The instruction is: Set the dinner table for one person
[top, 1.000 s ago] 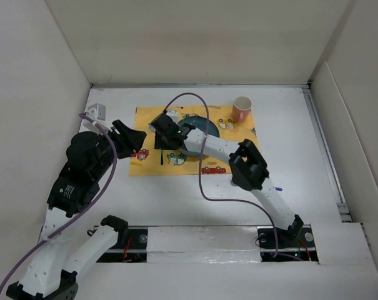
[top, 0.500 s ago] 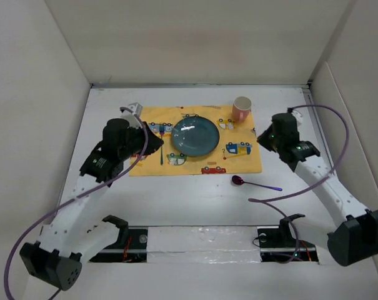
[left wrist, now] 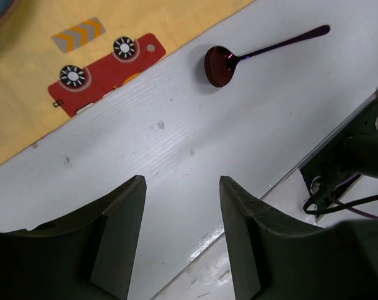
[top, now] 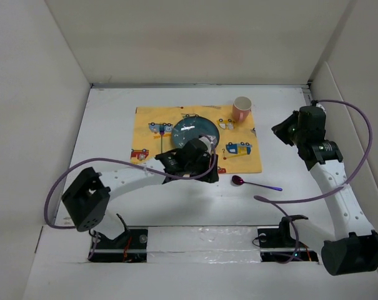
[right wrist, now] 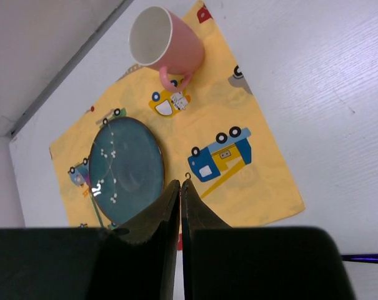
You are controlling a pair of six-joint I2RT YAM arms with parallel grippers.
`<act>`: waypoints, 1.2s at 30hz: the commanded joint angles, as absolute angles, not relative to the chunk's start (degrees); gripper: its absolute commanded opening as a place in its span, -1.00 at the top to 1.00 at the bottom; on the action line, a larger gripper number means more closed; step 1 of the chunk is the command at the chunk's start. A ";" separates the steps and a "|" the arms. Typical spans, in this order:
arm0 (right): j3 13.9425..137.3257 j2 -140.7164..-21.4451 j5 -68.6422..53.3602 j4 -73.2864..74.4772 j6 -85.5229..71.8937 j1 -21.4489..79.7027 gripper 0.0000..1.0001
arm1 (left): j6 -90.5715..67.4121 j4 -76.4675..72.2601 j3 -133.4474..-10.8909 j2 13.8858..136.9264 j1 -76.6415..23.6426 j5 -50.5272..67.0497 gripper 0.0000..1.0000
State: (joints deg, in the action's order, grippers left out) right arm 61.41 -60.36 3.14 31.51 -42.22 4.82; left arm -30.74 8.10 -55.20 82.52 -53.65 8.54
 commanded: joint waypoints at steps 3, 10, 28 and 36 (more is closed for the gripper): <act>58.19 -56.87 -2.19 32.43 -39.99 4.39 0.75 | -32.70 2.46 -62.30 91.83 -58.35 8.00 0.03; 55.11 -54.76 -2.64 34.98 -38.94 3.79 0.71 | -35.16 -3.33 -68.72 104.66 -58.89 9.83 0.03; 48.43 -50.10 -3.51 37.97 -37.97 2.72 0.70 | -34.63 -0.18 -77.61 116.28 -59.41 4.75 0.70; 48.69 -51.85 -7.99 39.21 -37.71 3.86 0.59 | -29.54 3.69 -72.87 111.02 -59.41 4.13 1.00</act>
State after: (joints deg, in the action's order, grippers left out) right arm 48.25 -51.72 -4.71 39.18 -39.03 3.14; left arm -33.65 -0.16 -75.48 116.01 -59.16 6.02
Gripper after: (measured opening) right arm 0.196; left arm 0.036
